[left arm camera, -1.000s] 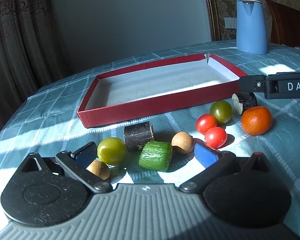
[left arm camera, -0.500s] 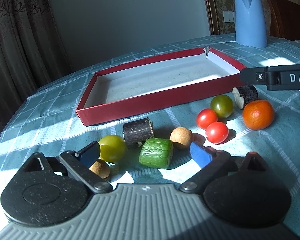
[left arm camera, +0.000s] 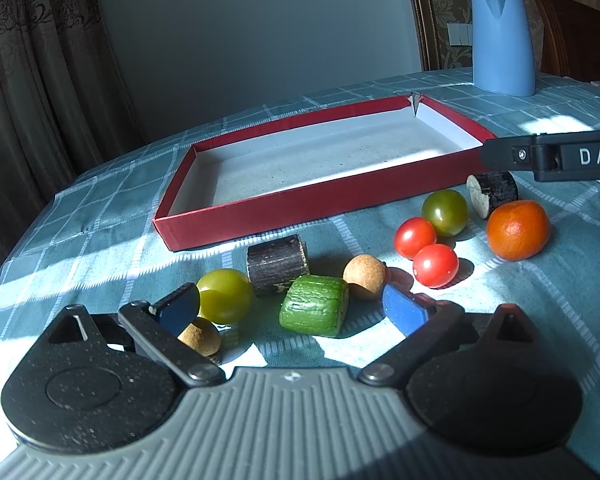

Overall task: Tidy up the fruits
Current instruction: 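Move the left tool toward the green cucumber chunk, then close the left tool on the green cucumber chunk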

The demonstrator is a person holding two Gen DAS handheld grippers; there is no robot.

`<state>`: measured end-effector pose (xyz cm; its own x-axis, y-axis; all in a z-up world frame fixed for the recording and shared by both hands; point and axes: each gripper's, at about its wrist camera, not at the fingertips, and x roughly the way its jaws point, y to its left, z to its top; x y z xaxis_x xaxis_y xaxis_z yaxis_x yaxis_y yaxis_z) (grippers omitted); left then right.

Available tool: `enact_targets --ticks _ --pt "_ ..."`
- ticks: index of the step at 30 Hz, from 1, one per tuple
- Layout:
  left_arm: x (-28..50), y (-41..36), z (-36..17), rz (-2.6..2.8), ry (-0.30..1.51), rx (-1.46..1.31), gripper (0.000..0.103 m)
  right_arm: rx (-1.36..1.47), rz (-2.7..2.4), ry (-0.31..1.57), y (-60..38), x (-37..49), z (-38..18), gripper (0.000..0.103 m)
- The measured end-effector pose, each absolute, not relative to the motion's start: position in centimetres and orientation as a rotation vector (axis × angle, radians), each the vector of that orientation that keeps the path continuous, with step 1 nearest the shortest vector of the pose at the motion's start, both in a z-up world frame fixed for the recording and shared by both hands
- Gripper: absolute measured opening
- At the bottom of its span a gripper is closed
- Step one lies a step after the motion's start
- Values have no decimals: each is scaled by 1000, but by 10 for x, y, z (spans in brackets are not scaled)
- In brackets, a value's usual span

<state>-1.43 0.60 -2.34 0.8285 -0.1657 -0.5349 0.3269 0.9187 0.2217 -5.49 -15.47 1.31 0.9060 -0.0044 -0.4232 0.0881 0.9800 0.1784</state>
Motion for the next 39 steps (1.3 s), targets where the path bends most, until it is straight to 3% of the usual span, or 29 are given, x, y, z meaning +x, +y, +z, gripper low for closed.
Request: enact_targets --ticks 9,11,13,17,19,23,24,39 --pt "-15 7 -24 -270 528 314 96 198 -51 434 -155 -55 13 103" --pt "-16 7 -24 -269 520 312 92 197 -53 431 -156 -55 13 103" --pt "-20 8 -23 -268 498 312 82 199 -61 427 -157 -56 13 103" --pt "-24 7 -22 -287 475 322 71 251 -98 417 -170 -60 14 103" --pt "-27 7 -21 -292 459 326 57 293 -120 414 -180 -63 13 103" --pt "-30 8 -20 -338 462 323 40 313 -156 404 -190 -67 13 103" --pt "-29 8 -21 -361 481 321 31 315 -160 408 -191 -67 13 103" --pt "-34 12 -17 -375 451 295 31 244 -166 439 -208 -95 8 103"
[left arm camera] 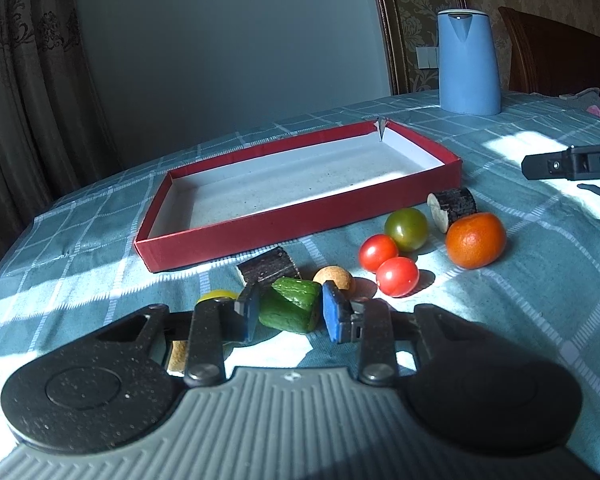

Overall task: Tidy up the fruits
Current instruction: 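Close the left tool on the green cucumber chunk, then lift the cucumber with the left tool while the right tool grasps the mandarin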

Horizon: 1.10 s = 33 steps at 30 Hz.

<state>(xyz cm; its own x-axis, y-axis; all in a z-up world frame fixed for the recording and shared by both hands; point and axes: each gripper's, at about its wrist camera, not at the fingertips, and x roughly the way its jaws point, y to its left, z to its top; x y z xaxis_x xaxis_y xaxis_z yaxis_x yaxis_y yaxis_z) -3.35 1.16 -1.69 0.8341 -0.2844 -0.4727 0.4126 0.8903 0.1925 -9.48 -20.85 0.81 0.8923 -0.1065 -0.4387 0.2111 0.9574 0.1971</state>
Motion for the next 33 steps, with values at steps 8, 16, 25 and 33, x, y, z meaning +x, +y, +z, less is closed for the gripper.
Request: enact_targets --ticks 8,16,25,33 --pt "-34 14 -14 -378 440 274 30 95 45 506 -175 -103 3 102" --pt "-35 12 -15 -382 443 286 30 17 166 563 -131 -79 1 75" --pt "-30 6 -21 -393 488 318 30 22 228 606 -117 -71 -5 38" --pt "-34 8 -19 -395 464 303 22 85 222 579 -128 -74 -3 37"
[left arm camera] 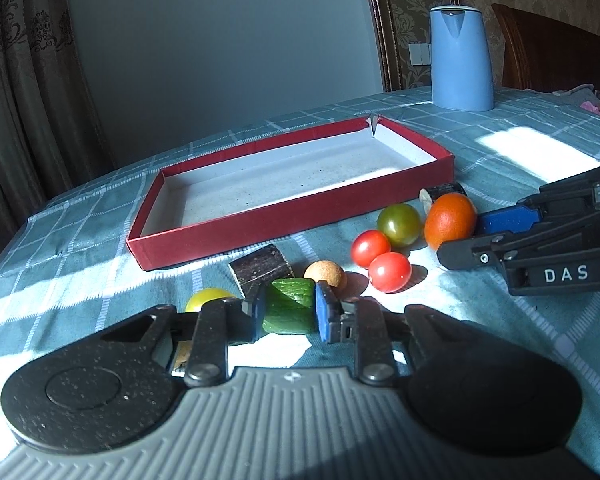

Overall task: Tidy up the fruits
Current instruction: 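Lift the cucumber with the left tool while the right tool grasps the mandarin, then release the cucumber into the tray with the left tool while the right tool releases the mandarin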

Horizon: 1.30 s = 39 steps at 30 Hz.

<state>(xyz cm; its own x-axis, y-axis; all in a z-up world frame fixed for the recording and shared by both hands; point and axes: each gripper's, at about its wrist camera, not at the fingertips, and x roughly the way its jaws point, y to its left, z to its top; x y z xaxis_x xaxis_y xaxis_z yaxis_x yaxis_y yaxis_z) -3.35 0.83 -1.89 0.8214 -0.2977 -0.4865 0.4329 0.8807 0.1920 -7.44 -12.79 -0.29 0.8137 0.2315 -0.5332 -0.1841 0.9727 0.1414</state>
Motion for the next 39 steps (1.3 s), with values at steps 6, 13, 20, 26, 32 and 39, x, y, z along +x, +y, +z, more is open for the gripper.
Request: enact_targets --ticks 6,13,20,26,32,39 --pt "-39 17 -10 -395 419 249 22 47 185 471 -131 -89 8 36" --pt "-11 23 13 -356 404 178 22 -49 129 390 -132 -62 32 32" --pt "39 19 31 -302 411 133 22 -98 29 370 -139 3 45 15" --pt "87 9 25 -254 489 130 23 64 26 453 -174 25 29 15" --pt "95 10 11 -163 496 159 69 174 94 465 -191 23 33 24" --pt "86 17 14 -173 468 136 73 225 148 403 -200 -11 41 84"
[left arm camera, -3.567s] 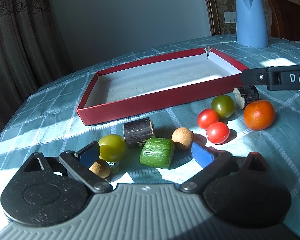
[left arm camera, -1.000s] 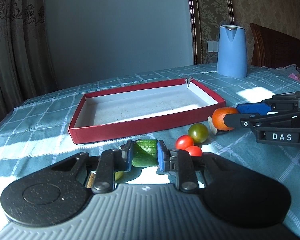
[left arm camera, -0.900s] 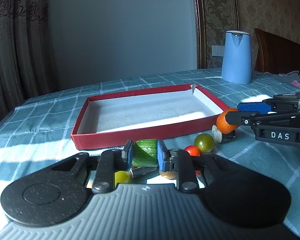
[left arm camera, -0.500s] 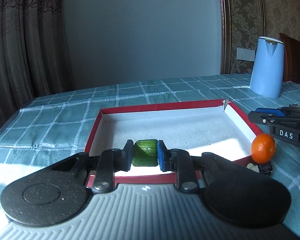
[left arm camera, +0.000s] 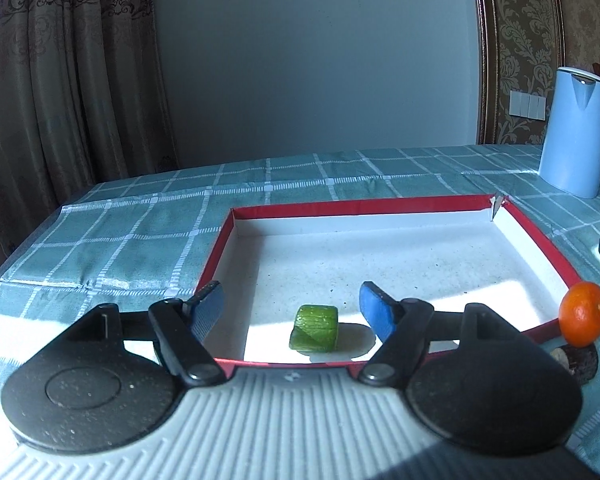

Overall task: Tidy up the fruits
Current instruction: 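Release the cucumber into the tray with the left tool while the right tool releases the mandarin, then move the left tool toward the brown round fruit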

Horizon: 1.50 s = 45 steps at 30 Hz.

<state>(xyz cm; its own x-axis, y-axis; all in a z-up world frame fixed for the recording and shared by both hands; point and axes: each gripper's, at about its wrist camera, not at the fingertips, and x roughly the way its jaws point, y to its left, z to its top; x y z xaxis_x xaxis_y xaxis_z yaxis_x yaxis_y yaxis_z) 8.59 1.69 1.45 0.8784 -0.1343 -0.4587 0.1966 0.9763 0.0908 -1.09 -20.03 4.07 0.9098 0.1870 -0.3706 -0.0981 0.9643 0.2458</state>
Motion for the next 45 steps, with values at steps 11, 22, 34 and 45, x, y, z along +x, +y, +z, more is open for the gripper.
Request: enact_targets --ticks 11,22,34,45 --pt "43 32 21 -150 379 119 86 89 203 508 -166 -19 21 42" --pt "29 54 20 -126 384 81 92 239 13 501 -187 32 17 72" --pt "-3 76 3 -99 406 144 92 396 55 461 -208 4 12 73" --pt "-20 80 -11 -190 430 240 92 193 25 336 -183 -21 22 73"
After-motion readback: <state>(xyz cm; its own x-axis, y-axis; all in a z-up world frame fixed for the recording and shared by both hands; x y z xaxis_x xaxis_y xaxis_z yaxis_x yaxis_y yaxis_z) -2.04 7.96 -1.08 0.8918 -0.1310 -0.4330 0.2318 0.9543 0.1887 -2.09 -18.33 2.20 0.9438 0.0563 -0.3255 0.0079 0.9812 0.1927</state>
